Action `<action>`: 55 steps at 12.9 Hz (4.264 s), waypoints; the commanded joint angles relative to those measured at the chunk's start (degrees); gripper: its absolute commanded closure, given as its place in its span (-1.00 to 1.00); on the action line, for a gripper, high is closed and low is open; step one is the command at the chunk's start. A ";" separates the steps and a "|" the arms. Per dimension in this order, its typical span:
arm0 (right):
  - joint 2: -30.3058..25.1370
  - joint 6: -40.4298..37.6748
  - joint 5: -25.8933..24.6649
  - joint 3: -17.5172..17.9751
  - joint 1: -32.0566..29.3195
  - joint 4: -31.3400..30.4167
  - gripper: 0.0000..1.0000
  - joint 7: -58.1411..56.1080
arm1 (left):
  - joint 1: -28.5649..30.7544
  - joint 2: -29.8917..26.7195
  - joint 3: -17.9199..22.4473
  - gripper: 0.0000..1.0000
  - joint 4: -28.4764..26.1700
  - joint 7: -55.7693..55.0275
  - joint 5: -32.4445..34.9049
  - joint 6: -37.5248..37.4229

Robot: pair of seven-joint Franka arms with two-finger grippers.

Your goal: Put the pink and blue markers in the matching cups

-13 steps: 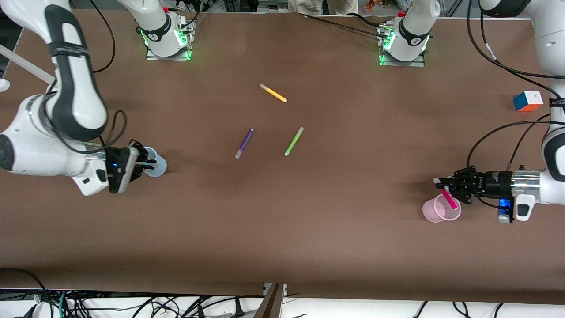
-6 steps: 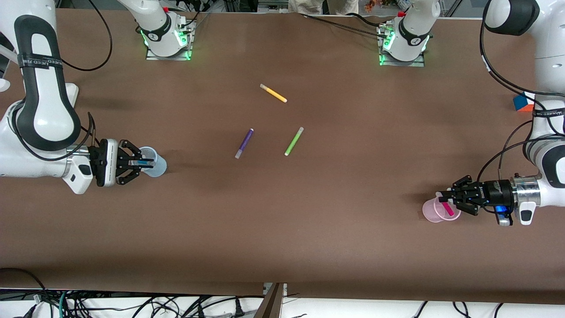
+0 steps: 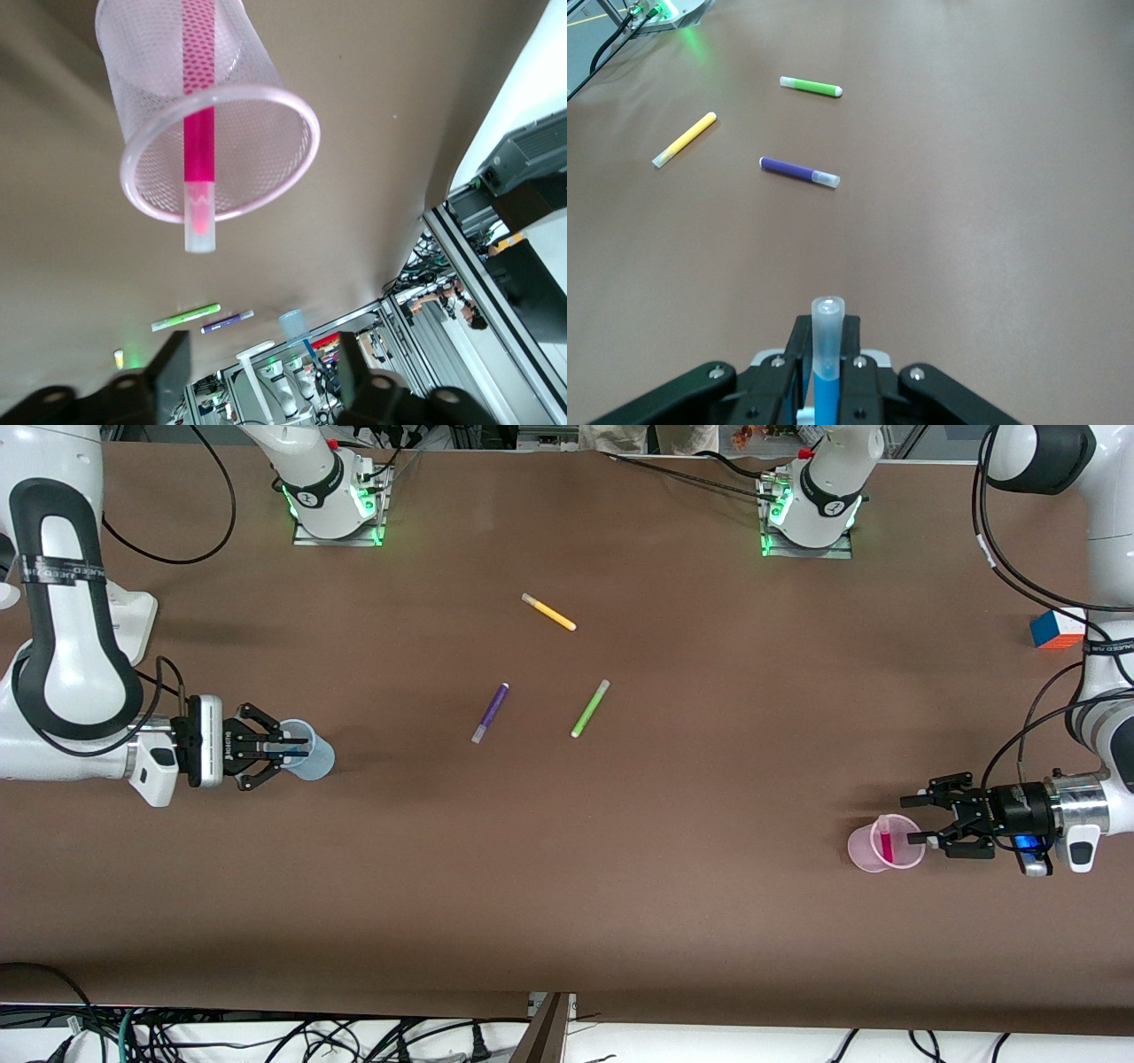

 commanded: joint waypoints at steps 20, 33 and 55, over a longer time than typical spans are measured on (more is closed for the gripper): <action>-2.63 -8.05 -27.60 1.25 4.52 17.36 -1.00 97.06 | -16.32 -30.10 -2.62 -1.00 -0.53 21.92 51.30 -9.97; -25.57 -11.24 -43.53 1.51 4.72 9.36 -1.00 118.13 | -28.10 -52.26 3.53 -1.00 -20.75 22.62 49.54 -7.87; -26.19 -14.48 -42.14 1.07 3.93 9.71 -1.00 117.96 | -26.69 -50.76 3.36 -1.00 -18.90 22.18 50.16 -7.26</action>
